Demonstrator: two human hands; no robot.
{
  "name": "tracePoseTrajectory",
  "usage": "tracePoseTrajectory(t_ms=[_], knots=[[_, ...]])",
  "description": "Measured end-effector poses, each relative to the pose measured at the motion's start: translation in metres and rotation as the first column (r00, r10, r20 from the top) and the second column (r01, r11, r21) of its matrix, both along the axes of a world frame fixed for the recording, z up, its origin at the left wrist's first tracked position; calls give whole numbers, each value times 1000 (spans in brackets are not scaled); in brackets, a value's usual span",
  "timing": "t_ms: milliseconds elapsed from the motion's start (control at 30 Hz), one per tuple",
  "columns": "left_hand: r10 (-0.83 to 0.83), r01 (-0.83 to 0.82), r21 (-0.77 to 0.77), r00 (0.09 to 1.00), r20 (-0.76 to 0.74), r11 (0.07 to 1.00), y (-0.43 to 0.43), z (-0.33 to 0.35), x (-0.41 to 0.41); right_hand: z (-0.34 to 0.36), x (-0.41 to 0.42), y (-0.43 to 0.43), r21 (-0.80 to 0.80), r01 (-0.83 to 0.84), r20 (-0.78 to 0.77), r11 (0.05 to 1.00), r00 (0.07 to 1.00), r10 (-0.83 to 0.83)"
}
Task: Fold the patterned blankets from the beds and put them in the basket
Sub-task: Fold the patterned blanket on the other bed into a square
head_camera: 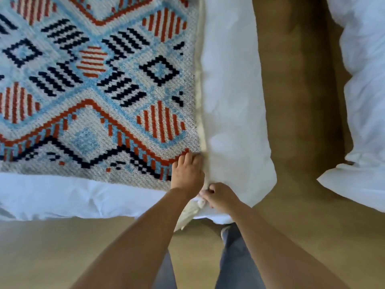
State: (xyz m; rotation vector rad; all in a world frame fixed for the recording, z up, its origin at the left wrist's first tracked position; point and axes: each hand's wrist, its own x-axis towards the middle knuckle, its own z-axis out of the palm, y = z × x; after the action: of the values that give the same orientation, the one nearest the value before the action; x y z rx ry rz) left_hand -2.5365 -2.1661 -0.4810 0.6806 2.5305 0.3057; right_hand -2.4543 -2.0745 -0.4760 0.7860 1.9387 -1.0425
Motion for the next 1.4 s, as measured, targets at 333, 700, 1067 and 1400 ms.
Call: tracePoseTrajectory(t_ms=[333,700,1067,1400], knots=[[581,-581,9,813,-31,814,54,2,57,23,-33,83,208,-454,-227,867,839,494],[709,-708,89,678,-192,701,100,5,-18,45,-141,142,384,-668,-211,637,609,765],[755,-765,34,625,-196,643,142,-2,-122,44,-265,212,426,-579,-222,695,678,701],[742,-772,-34,620,-254,634,189,-3,-199,22,-374,218,369,-507,-344,779,704,621]])
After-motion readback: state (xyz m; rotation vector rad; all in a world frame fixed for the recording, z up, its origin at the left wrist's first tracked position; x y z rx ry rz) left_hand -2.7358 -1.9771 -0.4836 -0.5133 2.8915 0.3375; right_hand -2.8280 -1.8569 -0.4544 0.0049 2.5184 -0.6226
